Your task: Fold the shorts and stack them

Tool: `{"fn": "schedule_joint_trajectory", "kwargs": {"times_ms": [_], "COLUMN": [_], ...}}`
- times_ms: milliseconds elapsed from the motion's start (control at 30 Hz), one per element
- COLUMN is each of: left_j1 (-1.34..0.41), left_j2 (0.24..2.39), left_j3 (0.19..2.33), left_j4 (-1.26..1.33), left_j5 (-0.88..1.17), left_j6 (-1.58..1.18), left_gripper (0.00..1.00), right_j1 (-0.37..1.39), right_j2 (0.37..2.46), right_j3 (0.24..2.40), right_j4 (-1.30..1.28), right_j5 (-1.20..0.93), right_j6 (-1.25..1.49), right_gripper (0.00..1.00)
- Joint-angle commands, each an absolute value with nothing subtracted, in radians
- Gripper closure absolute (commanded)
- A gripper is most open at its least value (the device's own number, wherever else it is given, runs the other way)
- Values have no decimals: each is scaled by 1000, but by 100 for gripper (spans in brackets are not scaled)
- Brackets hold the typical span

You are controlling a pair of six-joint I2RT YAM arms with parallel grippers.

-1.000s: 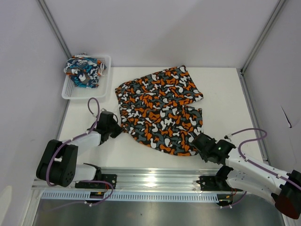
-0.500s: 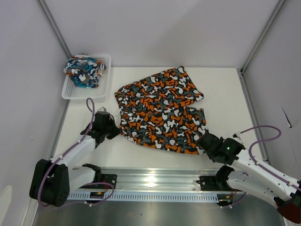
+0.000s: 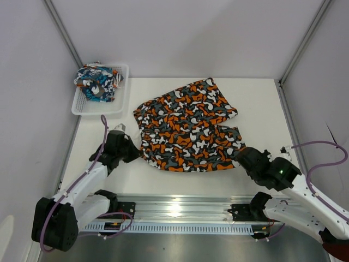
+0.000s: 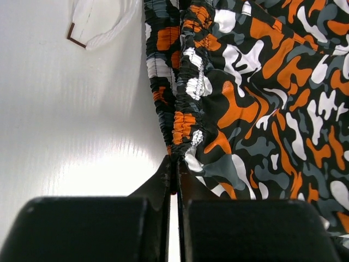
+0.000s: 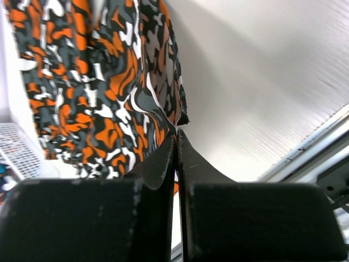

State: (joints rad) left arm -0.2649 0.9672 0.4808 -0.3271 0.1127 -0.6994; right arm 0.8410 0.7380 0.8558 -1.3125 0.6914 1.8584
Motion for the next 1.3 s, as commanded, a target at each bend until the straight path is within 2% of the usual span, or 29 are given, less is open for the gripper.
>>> {"fn": "schedule_joint_trajectory", "kwargs": {"times_ms": [0,267,467,633,733,767,867,1000,1133,1267], "left_j1": [-285,-387,-377,-351,-333,-321,-293,-246,-186,-155], "left_j2": [960,951,985,1008,1031,1035,1049,1068,1112,1178], "left_j3": [502,500,569,615,670,696,768,853,905,945], "left_j4": [-354,-382,-437,-445,-469,-488,-540,-592,-595,-565], "left_j5": [147,132,147,241,273,278,272,249,270,299], "left_j6": [-666,-692,-680,-701,-707,-709,-709,-707,-716,-721], "left_gripper": [100,100,100,100,100,100,100,100,100,100], "right_j1": [845,845,844,836,799,784,701,542,387,279], "right_j2": [694,635,738,833,850,853,853,888,968,1075], "right_j3": [900,916,1021,1121,1169,1176,1180,1175,1201,1265], "right_j4": [-1517,-1502,-1459,-1428,-1310,-1195,-957,-737,-579,-468], "right_j5": [805,844,931,1012,1048,1039,965,787,536,373], "right_j6": [1879,1830,1744,1677,1527,1390,1136,933,809,753], "right_gripper": [100,100,100,100,100,100,100,100,100,100]}}
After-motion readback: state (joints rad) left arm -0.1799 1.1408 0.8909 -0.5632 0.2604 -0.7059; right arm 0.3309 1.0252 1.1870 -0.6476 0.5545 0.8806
